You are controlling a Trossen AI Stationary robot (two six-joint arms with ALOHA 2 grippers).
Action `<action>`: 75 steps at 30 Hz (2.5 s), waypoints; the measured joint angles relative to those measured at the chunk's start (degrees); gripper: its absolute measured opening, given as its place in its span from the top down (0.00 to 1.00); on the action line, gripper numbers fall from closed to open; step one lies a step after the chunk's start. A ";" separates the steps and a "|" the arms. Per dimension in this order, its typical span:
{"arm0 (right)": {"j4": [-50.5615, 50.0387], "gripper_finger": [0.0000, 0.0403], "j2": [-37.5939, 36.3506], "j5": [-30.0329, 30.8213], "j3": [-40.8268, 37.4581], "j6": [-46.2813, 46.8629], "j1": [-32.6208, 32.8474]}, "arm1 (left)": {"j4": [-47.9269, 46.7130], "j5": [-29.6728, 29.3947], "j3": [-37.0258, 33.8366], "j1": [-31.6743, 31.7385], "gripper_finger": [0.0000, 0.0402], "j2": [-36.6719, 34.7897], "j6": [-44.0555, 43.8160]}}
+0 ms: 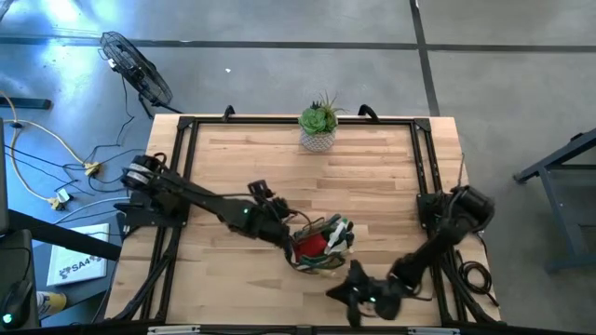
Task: Pick & Place Garden tools in Gardening bag
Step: Adjust the green gardening bag on the table, then put the brown hand rake into the green gardening bag
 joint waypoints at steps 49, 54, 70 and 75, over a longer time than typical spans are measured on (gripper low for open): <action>-59.72 0.99 -22.26 6.89 0.02 6.45 -19.38 | 37.55 32.54 -0.07 -8.49 0.43 0.92 1.22; -59.78 0.99 -23.96 5.64 0.04 6.90 -17.70 | 36.16 30.77 -0.10 -8.42 0.43 0.70 1.44; -69.92 0.99 -32.28 10.10 0.02 13.66 -5.65 | 23.55 28.24 -0.07 -8.42 0.43 -4.58 4.39; -62.42 0.99 -33.45 14.15 0.02 9.55 1.07 | 14.20 27.02 0.01 -8.40 0.43 -6.27 4.73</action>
